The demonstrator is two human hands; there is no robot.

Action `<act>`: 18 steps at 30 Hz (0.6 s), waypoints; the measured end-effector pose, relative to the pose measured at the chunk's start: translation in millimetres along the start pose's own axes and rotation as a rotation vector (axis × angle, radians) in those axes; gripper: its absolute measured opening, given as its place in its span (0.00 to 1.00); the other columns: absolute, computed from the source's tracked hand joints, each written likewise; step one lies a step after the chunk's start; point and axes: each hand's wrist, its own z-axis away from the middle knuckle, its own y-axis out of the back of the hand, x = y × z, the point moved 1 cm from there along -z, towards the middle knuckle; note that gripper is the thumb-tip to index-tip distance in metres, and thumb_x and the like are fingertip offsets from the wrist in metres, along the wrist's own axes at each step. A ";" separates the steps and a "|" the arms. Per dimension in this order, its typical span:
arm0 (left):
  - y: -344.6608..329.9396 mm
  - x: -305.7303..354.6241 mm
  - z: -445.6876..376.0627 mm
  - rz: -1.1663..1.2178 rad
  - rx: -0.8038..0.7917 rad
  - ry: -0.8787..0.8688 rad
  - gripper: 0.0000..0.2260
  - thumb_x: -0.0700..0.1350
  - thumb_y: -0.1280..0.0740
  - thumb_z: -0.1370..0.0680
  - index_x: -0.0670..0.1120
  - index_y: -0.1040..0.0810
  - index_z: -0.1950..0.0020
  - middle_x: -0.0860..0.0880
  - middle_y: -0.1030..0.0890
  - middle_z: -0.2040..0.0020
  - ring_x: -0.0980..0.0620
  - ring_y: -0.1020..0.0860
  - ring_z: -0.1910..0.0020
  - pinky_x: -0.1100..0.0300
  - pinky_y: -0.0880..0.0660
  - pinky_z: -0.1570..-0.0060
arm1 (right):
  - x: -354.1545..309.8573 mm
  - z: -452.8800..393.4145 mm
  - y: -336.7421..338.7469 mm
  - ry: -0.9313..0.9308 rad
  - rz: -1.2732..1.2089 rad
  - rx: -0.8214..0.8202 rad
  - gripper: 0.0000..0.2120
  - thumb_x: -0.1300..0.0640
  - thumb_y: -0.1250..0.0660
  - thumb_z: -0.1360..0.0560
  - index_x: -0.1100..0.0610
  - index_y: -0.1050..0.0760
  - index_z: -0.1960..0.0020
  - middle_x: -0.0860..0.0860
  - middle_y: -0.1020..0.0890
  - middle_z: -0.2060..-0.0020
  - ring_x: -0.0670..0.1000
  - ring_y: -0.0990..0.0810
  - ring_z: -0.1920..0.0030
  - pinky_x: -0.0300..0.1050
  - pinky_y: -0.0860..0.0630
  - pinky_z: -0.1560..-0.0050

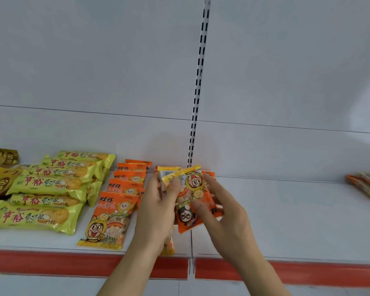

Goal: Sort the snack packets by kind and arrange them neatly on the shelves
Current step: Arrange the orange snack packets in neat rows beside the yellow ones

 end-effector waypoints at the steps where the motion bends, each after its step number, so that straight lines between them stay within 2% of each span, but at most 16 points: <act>1: 0.3 0.0 -0.2 -0.014 0.003 0.001 0.07 0.54 0.34 0.18 0.56 0.22 0.41 0.56 0.13 0.49 0.58 0.14 0.52 0.58 0.16 0.56 | -2.0 0.2 1.7 -0.036 -0.042 -0.059 0.24 0.45 0.30 0.24 0.38 0.29 0.29 0.35 0.17 0.48 0.38 0.18 0.47 0.35 0.21 0.49; 2: -0.1 -0.3 -0.1 -0.018 0.006 0.009 0.08 0.54 0.34 0.18 0.55 0.22 0.41 0.55 0.13 0.48 0.58 0.13 0.52 0.59 0.16 0.57 | -3.8 -0.3 3.3 -0.039 -0.035 -0.078 0.23 0.47 0.29 0.24 0.37 0.29 0.30 0.33 0.17 0.51 0.37 0.18 0.49 0.34 0.21 0.51; 4: -0.1 -0.8 1.7 -0.019 0.005 0.038 0.07 0.54 0.35 0.17 0.55 0.23 0.41 0.54 0.13 0.49 0.57 0.13 0.52 0.54 0.15 0.54 | -4.6 -2.0 6.1 -0.040 -0.026 -0.058 0.22 0.50 0.28 0.24 0.34 0.29 0.34 0.31 0.17 0.54 0.36 0.18 0.52 0.31 0.22 0.55; 7: 2.7 0.4 1.7 -0.032 -0.033 0.057 0.06 0.54 0.36 0.16 0.55 0.24 0.42 0.56 0.13 0.51 0.54 0.13 0.52 0.43 0.15 0.52 | 0.6 -10.4 19.5 -0.055 0.021 0.007 0.21 0.58 0.27 0.25 0.36 0.26 0.40 0.37 0.17 0.56 0.40 0.18 0.55 0.35 0.22 0.56; 8: 4.0 2.3 0.5 -0.007 -0.067 0.070 0.07 0.55 0.36 0.17 0.55 0.25 0.42 0.55 0.13 0.51 0.51 0.13 0.52 0.42 0.15 0.52 | 1.6 -14.7 27.6 -0.053 0.042 -0.008 0.20 0.61 0.28 0.24 0.36 0.24 0.43 0.37 0.17 0.57 0.39 0.18 0.56 0.33 0.23 0.57; 9: 5.2 3.7 -0.8 0.003 -0.115 0.087 0.08 0.57 0.35 0.17 0.55 0.25 0.42 0.55 0.13 0.51 0.50 0.13 0.52 0.42 0.15 0.53 | -0.5 -18.5 35.3 -0.057 0.063 -0.065 0.21 0.63 0.30 0.24 0.36 0.21 0.46 0.36 0.17 0.57 0.38 0.19 0.57 0.31 0.25 0.59; 11: 5.6 7.5 -2.7 -0.073 -0.220 0.059 0.11 0.59 0.32 0.21 0.56 0.25 0.42 0.59 0.14 0.50 0.55 0.14 0.50 0.51 0.15 0.52 | -7.8 -25.8 45.8 -0.035 0.117 -0.207 0.21 0.65 0.32 0.23 0.36 0.18 0.48 0.36 0.17 0.53 0.36 0.20 0.53 0.30 0.26 0.56; 12: 4.3 8.6 -2.7 -0.108 -0.261 0.038 0.11 0.58 0.31 0.21 0.56 0.24 0.41 0.63 0.15 0.50 0.59 0.15 0.50 0.56 0.15 0.52 | -11.6 -29.4 47.8 -0.001 0.156 -0.226 0.20 0.64 0.33 0.23 0.37 0.18 0.47 0.36 0.19 0.49 0.37 0.20 0.50 0.31 0.26 0.54; 14: 0.0 9.8 -0.6 -0.102 -0.283 0.031 0.10 0.52 0.31 0.20 0.57 0.24 0.40 0.70 0.17 0.48 0.62 0.15 0.49 0.55 0.15 0.52 | -14.3 -35.1 47.8 0.021 0.172 -0.105 0.17 0.58 0.31 0.22 0.38 0.21 0.40 0.36 0.21 0.46 0.40 0.21 0.49 0.35 0.23 0.53; 16: -1.6 5.1 0.4 -0.056 -0.221 0.056 0.10 0.49 0.30 0.20 0.62 0.24 0.42 0.66 0.16 0.47 0.61 0.15 0.49 0.56 0.15 0.54 | -11.5 -33.2 43.6 -0.084 0.064 0.074 0.21 0.51 0.28 0.23 0.38 0.28 0.33 0.37 0.21 0.46 0.41 0.19 0.51 0.42 0.18 0.55; 18: -1.4 -1.3 -1.5 0.003 -0.114 0.091 0.10 0.48 0.29 0.19 0.62 0.23 0.43 0.58 0.14 0.47 0.57 0.13 0.51 0.53 0.15 0.56 | -7.2 -24.1 34.1 -0.203 -0.062 0.106 0.28 0.47 0.28 0.25 0.38 0.35 0.29 0.41 0.20 0.45 0.43 0.16 0.54 0.47 0.16 0.56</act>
